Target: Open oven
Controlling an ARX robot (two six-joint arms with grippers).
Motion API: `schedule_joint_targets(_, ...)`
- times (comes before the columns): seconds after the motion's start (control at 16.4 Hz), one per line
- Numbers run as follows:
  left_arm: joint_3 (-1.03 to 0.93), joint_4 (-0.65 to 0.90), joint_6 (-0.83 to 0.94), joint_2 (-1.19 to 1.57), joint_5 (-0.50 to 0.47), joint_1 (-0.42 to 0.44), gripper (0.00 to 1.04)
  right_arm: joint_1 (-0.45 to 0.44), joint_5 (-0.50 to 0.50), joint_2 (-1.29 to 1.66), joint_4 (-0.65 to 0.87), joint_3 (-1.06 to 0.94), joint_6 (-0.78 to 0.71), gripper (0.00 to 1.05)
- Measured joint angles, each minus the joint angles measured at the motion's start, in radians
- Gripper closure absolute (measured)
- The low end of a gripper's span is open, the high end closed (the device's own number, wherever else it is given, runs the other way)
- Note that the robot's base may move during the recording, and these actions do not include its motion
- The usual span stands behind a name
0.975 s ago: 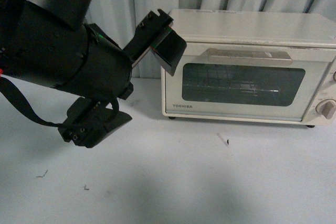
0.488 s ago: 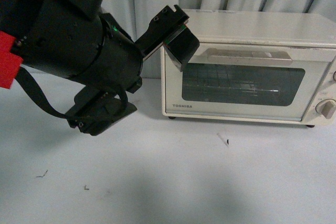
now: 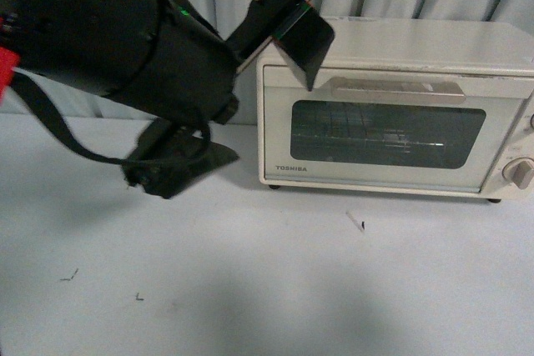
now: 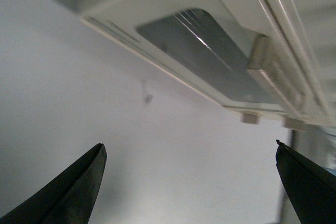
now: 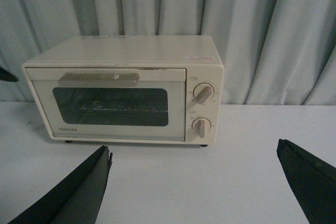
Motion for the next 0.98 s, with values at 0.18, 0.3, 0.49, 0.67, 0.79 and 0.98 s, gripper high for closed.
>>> schedule_joint_targets(0.18,0.21,0.097,-0.323,0.403,0.384,-0.098,0.07,0.0,0.0,0.0,0.0,0.0,0.0,0.06)
schedule_joint_targets(0.3,0.183,0.09,-0.324,0.403,0.369,-0.09,0.07,0.0,0.0,0.0,0.0,0.0,0.0,0.06)
schedule_joint_targets(0.49,0.187,0.041,-0.306,0.405,0.369,-0.091,0.07,0.0,0.0,0.0,0.0,0.0,0.0,0.06)
schedule_joint_targets(0.67,0.246,-0.026,-0.263,0.455,0.366,-0.095,0.07,0.0,0.0,0.0,0.0,0.0,0.0,0.06)
schedule_joint_targets(0.79,0.266,-0.074,-0.233,0.477,0.36,-0.09,0.07,0.0,0.0,0.0,0.0,0.0,0.0,0.06)
schedule_joint_targets(0.98,0.264,-0.106,-0.199,0.485,0.341,-0.069,0.07,0.0,0.0,0.0,0.0,0.0,0.0,0.06)
